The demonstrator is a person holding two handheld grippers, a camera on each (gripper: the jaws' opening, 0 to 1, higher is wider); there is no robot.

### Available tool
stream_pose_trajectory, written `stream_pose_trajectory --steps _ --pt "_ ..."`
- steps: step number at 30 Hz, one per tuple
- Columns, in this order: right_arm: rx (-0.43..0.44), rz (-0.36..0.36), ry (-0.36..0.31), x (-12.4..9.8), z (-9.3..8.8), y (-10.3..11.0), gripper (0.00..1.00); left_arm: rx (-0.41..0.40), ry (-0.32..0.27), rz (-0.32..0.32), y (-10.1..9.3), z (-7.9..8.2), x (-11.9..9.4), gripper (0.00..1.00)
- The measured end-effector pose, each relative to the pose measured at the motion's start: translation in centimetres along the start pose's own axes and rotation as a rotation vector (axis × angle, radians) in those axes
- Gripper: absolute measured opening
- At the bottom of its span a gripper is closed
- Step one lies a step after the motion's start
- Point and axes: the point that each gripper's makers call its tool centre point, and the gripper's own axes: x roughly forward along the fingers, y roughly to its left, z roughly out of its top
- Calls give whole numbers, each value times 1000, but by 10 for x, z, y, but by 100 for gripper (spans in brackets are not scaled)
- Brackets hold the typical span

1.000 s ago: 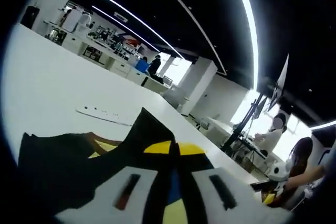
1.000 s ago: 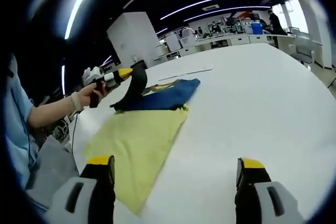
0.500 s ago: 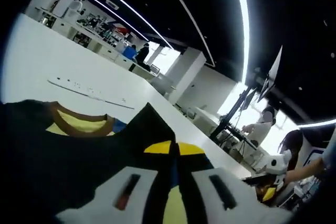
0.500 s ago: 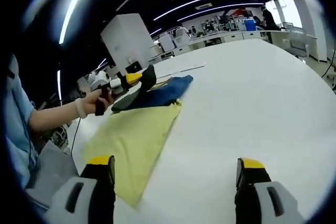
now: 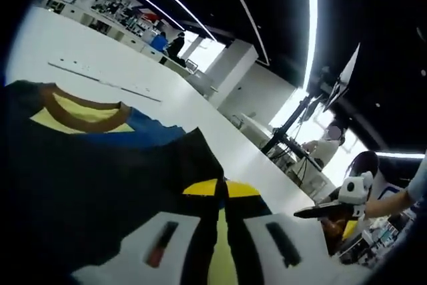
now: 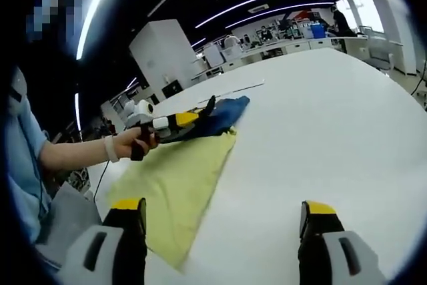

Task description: Fold the garment on the visible template until the final outline fits inside the template.

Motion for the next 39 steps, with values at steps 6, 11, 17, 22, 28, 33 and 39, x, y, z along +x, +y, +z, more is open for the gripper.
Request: stream_pose_trajectory --steps 6,11,17,22,28,33,39 --pt "0 4 -3 2 3 1 96 -9 29 -2 -3 -10 1 0" --pt "-2 10 -6 3 4 3 96 -31 74 16 1 -25 2 0" --pt "2 9 -4 2 3 4 96 1 73 8 0 -24 2 1" --pt "4 9 -6 2 3 4 96 57 70 21 -1 -22 1 19" --pt "-18 21 -6 2 7 9 97 135 59 36 -5 -14 -3 48" --pt "-23 29 -8 4 10 11 98 197 91 48 -6 -12 -10 71" --pt "-33 38 -8 6 13 17 98 244 121 49 -8 -9 -18 83"
